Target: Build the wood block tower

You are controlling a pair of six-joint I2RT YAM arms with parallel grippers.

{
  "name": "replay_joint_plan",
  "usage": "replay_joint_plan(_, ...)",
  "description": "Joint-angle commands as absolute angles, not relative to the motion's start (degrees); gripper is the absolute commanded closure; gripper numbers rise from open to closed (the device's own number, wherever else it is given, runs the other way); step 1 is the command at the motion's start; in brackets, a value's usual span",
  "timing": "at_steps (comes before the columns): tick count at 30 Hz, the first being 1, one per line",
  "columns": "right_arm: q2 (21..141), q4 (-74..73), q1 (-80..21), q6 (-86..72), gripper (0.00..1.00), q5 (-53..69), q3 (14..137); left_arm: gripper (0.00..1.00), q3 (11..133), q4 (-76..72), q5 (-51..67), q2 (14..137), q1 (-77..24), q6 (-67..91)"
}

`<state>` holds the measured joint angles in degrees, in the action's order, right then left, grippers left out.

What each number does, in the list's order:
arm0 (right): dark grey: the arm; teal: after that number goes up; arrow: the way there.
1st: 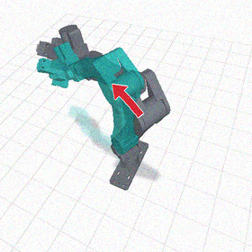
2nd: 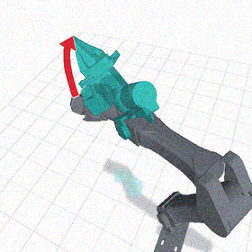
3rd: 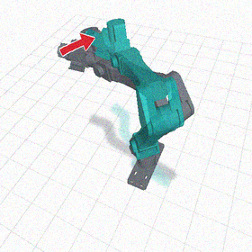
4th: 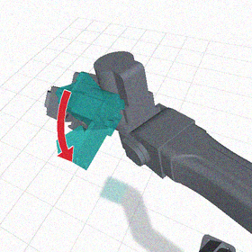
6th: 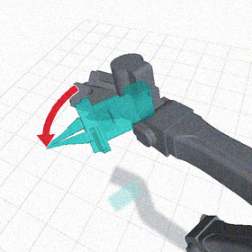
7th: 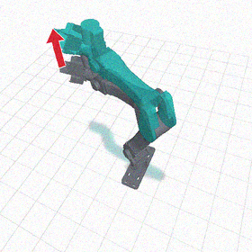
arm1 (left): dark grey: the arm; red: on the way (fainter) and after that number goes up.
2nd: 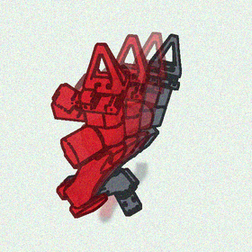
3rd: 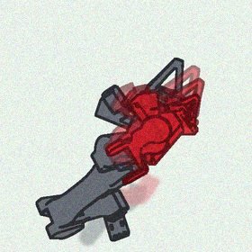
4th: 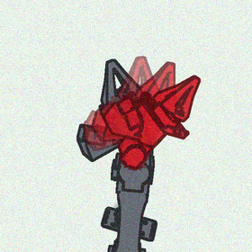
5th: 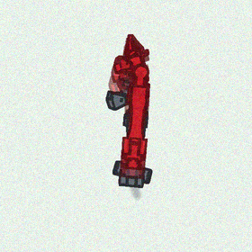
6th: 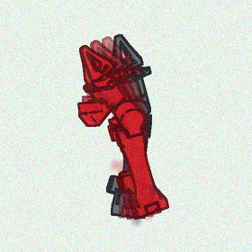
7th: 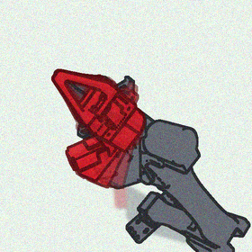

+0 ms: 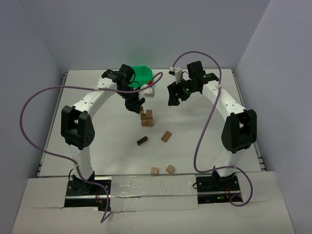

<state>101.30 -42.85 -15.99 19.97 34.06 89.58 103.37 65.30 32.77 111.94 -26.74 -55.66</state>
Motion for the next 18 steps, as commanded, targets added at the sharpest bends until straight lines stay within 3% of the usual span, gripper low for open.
replay_joint_plan(1,99.28,-41.68,-16.35,19.86,0.2,34.12,89.86,0.71,103.8,64.14,32.88,112.05,-27.41,-55.01)
replay_joint_plan(18,99.0,-41.48,-16.38,19.83,0.19,34.19,89.61,0.7,100.85,62.44,31.66,110.95,-28.0,-54.19)
